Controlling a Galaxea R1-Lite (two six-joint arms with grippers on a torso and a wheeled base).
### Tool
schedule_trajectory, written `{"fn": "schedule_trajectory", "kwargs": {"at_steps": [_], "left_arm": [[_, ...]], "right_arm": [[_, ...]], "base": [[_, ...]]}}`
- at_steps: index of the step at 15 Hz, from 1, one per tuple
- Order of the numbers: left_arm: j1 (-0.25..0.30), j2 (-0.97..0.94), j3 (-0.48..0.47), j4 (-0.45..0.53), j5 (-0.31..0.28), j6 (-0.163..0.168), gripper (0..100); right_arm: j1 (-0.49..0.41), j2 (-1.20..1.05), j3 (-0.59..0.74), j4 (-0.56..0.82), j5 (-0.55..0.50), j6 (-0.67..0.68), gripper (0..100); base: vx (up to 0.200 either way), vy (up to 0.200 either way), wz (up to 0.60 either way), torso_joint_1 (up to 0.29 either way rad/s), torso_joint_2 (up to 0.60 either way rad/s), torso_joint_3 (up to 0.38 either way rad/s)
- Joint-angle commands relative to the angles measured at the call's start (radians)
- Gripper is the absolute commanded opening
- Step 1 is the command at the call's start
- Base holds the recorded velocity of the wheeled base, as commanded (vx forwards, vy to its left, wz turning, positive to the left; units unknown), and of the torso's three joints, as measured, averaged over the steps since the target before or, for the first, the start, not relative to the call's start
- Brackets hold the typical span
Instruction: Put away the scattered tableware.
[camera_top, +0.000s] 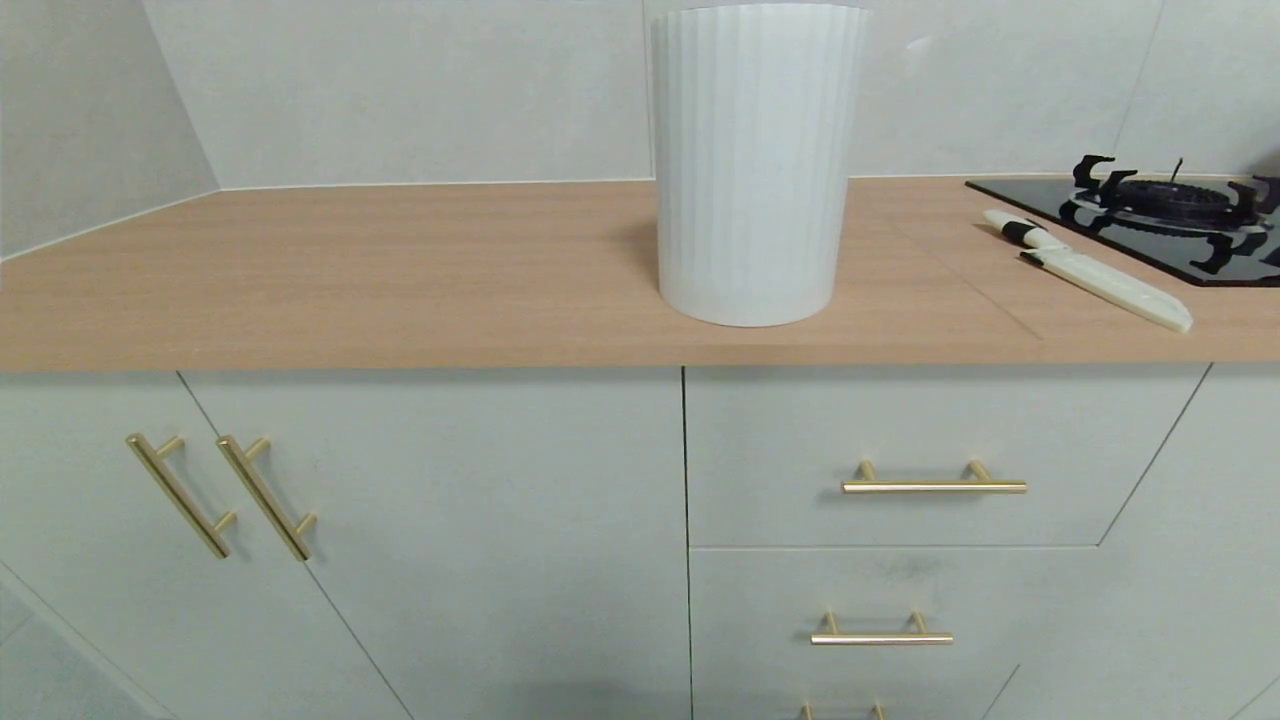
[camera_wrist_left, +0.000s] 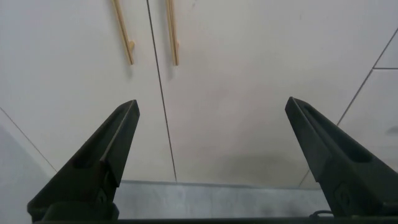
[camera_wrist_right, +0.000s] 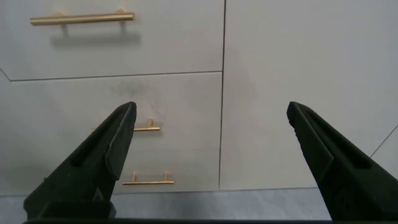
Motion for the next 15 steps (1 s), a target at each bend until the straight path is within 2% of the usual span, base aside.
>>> {"fn": "schedule_trajectory", "kwargs": {"at_steps": [1, 3, 6, 15], "left_arm": [[0.002, 0.0, 0.0, -0.001, 0.0, 0.0, 100], [0.002, 0.0, 0.0, -0.001, 0.0, 0.0, 100], [0.002, 0.0, 0.0, -0.001, 0.0, 0.0, 100], [0.002, 0.0, 0.0, -0.001, 0.0, 0.0, 100]], "right_arm": [[0.0, 0.001, 0.0, 0.0, 0.0, 0.001, 100], [0.0, 0.001, 0.0, 0.002, 0.0, 0.001, 100], [0.0, 0.001, 0.0, 0.0, 0.0, 0.001, 100], [0.002, 0.001, 0.0, 0.0, 0.0, 0.001, 100]], "base": [[0.0, 0.0, 0.0, 0.0, 0.0, 0.0], [0.0, 0.0, 0.0, 0.0, 0.0, 0.0], [0.0, 0.0, 0.0, 0.014, -0.2, -0.29], [0.0, 0.0, 0.0, 0.109, -0.48, -0.34]]}}
